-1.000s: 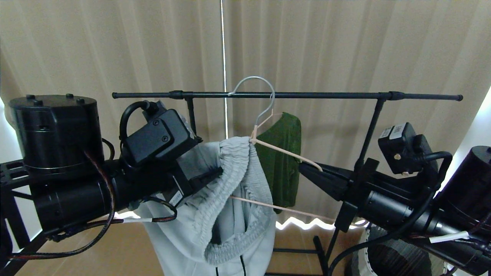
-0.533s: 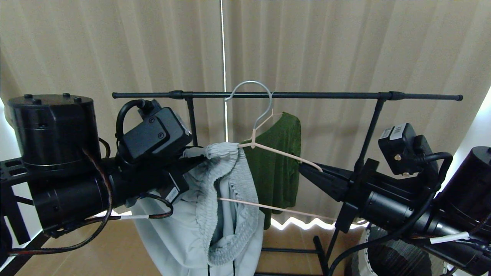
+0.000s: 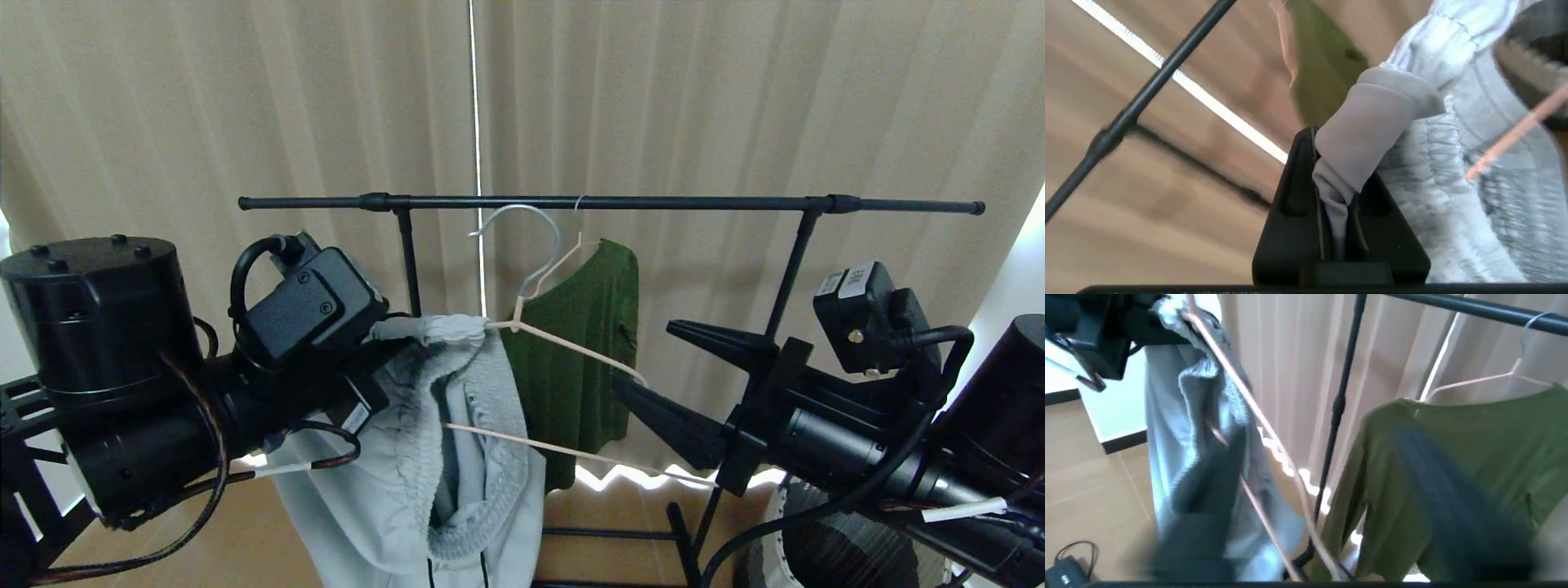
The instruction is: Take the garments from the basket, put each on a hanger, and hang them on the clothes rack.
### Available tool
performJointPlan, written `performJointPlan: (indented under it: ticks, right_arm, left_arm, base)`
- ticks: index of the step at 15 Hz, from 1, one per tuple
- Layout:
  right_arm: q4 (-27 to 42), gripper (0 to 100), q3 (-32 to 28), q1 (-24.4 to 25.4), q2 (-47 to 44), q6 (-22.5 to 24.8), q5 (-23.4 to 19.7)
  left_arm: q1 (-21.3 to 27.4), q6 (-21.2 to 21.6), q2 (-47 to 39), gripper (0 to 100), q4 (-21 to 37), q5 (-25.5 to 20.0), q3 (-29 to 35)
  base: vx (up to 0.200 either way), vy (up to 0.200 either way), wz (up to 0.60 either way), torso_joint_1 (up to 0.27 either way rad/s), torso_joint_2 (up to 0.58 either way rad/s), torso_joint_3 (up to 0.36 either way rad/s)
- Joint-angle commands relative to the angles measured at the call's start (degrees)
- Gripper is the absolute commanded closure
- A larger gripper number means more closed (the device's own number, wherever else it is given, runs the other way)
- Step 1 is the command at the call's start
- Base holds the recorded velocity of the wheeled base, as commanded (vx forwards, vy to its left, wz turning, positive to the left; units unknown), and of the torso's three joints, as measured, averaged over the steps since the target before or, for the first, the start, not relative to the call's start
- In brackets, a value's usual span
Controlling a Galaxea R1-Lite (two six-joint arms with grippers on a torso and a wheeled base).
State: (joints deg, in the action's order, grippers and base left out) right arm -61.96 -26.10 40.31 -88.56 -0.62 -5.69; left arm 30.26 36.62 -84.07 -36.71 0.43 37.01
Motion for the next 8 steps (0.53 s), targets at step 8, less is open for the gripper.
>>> performJointPlan:
  ticks: [8]
  right_arm:
    - [0.8,0,2.6,-3.0,-2.3,8.5,1.9]
  left_arm:
    - [-4.0,-12.9,-2.6,100,-0.1,19.1,1.4]
  base:
    - [0.000,0.000,0.00,0.000,0.00,0.000]
